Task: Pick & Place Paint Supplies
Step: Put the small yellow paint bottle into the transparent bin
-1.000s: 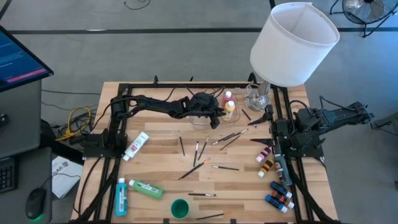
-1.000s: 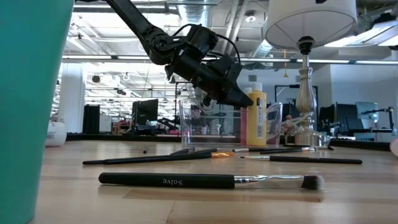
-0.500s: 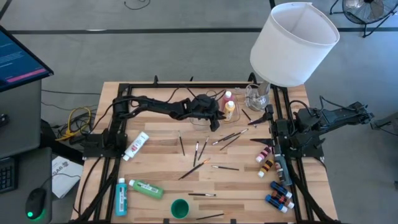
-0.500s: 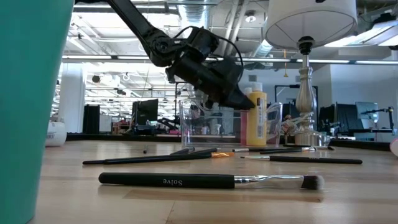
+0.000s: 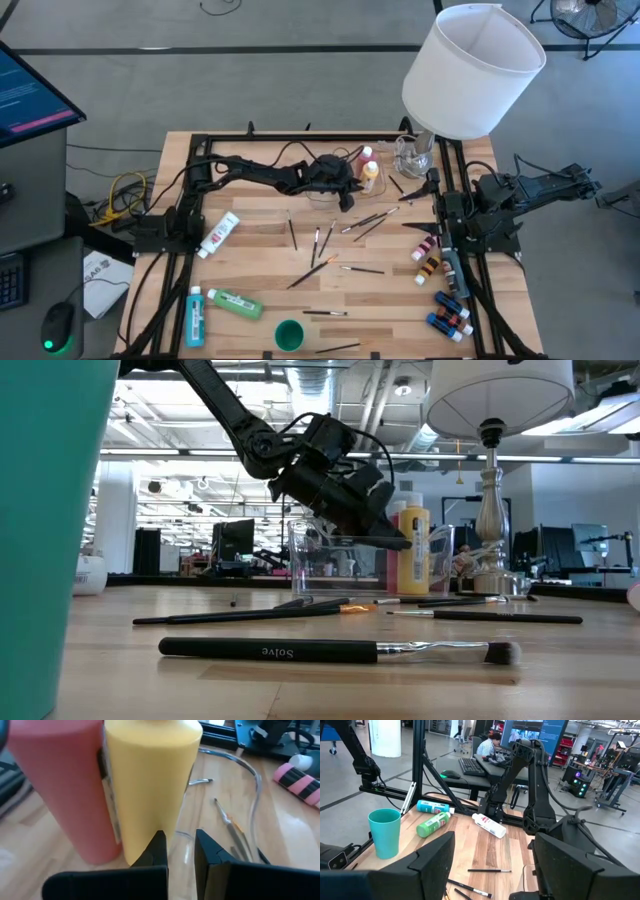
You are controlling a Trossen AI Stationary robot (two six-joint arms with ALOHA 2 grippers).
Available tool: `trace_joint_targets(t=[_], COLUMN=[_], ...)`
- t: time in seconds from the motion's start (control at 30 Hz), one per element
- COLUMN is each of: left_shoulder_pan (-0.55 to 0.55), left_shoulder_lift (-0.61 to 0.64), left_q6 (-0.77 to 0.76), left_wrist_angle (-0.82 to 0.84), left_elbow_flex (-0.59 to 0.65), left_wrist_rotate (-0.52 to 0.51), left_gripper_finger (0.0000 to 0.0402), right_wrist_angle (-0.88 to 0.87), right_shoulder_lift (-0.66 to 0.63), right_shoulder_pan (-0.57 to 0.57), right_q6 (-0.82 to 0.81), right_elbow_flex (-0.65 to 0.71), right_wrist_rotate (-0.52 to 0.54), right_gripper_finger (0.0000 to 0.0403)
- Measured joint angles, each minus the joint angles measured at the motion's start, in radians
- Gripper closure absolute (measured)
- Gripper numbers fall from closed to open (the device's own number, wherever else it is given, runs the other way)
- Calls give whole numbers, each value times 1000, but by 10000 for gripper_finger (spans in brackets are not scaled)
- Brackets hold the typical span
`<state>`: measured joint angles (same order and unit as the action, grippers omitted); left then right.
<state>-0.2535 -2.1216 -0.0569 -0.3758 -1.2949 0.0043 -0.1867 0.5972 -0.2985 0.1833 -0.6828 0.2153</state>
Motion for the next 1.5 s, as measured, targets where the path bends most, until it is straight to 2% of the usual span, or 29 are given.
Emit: trace_joint_targets(t=[0.37, 0.77, 1.13, 1.5], left_shoulder_pan=[0, 26, 83, 152], left_shoulder_lift=[0, 50, 315, 604], left_q6=[4, 38, 76, 4], left_wrist_angle=[-15, 113, 340, 328], left_elbow_flex=[-1, -1, 9, 260], left_wrist_rotate=[-13, -100, -139, -139], left_gripper_finger=[401, 401, 401, 400], right_wrist_angle=[0, -18, -19, -14], right_shoulder_lift=[0, 1, 16, 32], right_shoulder_pan=[0, 0, 0, 1], right_q6=[0, -17, -27, -35], right_elbow_flex=[0, 0, 0, 0], right_wrist_rotate=[0, 0, 0, 0], right_gripper_finger=[135, 135, 135, 135])
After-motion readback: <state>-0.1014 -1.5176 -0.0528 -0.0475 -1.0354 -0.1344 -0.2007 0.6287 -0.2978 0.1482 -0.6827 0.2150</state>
